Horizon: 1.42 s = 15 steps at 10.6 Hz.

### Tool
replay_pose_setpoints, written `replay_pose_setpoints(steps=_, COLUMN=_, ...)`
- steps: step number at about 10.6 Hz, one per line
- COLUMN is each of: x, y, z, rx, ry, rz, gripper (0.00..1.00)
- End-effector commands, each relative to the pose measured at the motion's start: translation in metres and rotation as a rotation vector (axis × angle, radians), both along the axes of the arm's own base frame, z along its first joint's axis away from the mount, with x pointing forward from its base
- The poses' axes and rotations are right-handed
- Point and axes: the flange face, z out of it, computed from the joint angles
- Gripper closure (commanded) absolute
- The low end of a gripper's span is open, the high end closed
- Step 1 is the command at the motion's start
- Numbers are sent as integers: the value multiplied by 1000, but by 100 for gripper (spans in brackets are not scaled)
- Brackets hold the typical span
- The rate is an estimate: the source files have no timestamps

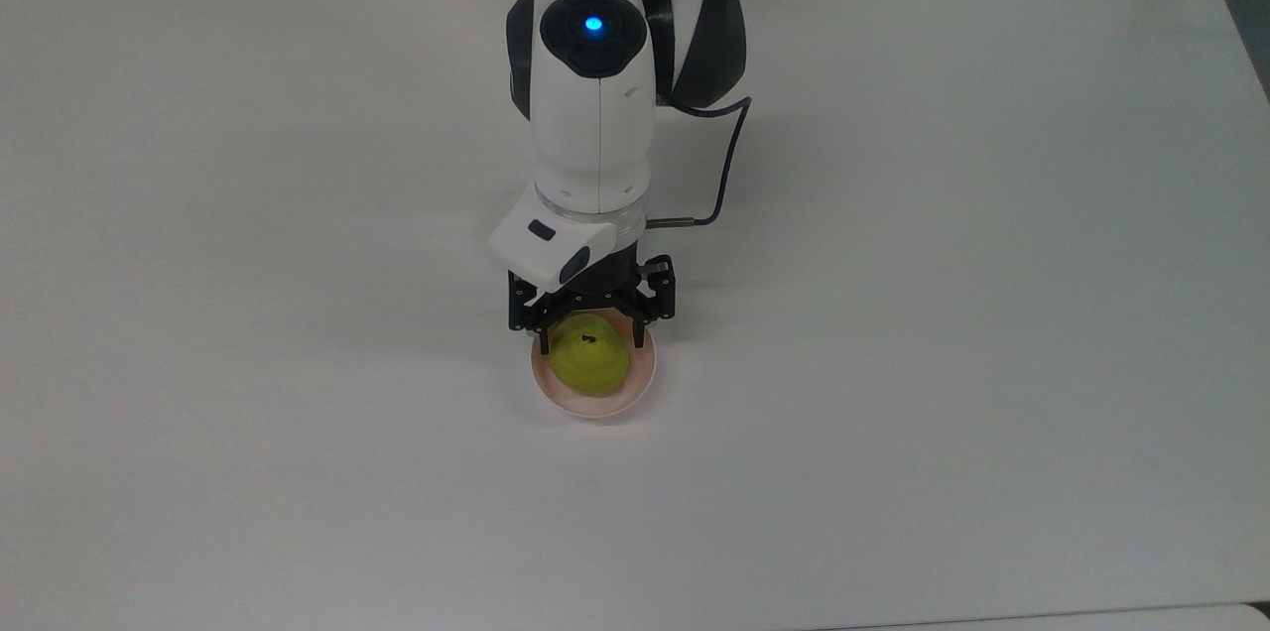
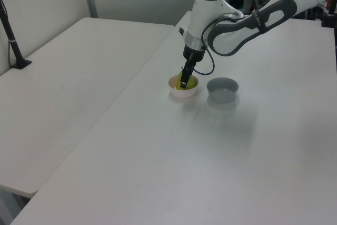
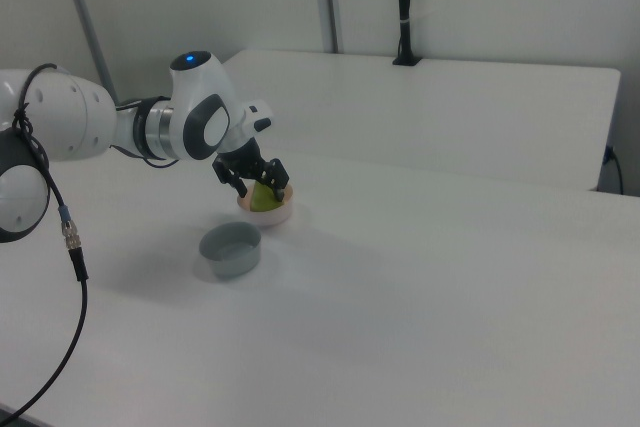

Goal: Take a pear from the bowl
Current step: 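Lower the gripper into the pink bowl and close on the pear, then lift the pear out of the pink bowl and carry it aside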

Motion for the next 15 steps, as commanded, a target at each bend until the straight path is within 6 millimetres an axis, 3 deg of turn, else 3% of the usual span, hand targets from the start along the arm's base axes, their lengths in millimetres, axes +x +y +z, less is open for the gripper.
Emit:
replay_pose_setpoints(steps=1, x=4, y=-2, z=-9, rx=-29, ry=-12, rz=-2, gripper=10)
replay_pose_setpoints(steps=4, x=4, y=-2, z=-19, rx=-36, ry=0, rz=1, gripper=18)
replay_pose_setpoints(steps=7, x=4, y=-2, z=-19, rx=-45, ry=-1, rz=7, gripper=47)
replay_pose_setpoints(steps=9, x=5, y=-2, z=-11, rx=-41, ry=-12, rz=3, gripper=53)
replay_pose_setpoints(steps=13, x=-1, y=1, z=67, rx=-8, ry=-100, rz=-6, gripper=54)
replay_pose_setpoints(steps=15, x=-5, y=-2, z=97, rx=0, ry=-108, rz=-37, gripper=54)
